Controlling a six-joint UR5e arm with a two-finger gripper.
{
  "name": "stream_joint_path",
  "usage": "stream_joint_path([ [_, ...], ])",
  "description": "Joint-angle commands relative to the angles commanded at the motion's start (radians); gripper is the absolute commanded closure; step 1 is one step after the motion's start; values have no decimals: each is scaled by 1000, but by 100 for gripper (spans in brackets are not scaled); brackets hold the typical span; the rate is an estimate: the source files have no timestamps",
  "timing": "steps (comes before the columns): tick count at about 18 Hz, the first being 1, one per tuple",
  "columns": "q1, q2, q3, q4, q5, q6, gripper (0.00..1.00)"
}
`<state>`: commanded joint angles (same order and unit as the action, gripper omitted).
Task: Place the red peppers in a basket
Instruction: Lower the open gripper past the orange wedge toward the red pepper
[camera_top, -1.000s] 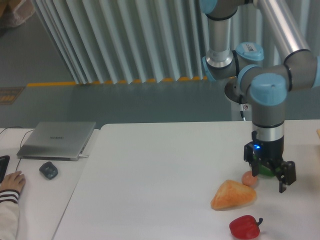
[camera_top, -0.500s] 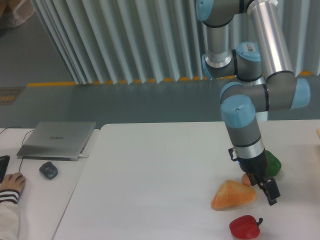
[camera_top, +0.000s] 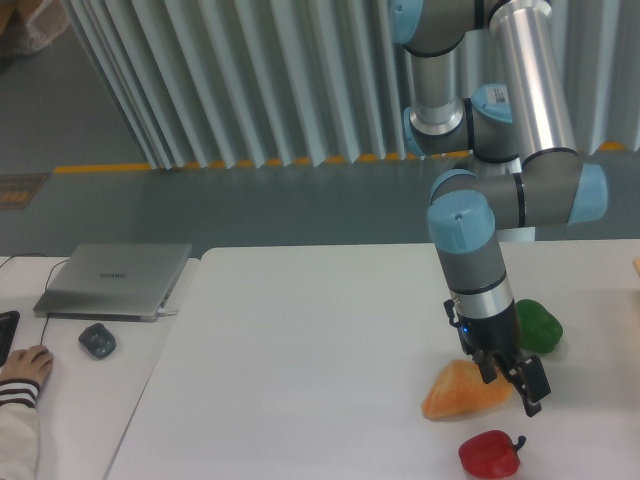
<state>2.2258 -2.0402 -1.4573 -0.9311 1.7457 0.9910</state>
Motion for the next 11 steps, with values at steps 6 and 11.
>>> stream_joint_path([
  [6,-32,-34,-5,-3,8,-15,0],
  [11,-35,-37,14,2,5,-63,0],
])
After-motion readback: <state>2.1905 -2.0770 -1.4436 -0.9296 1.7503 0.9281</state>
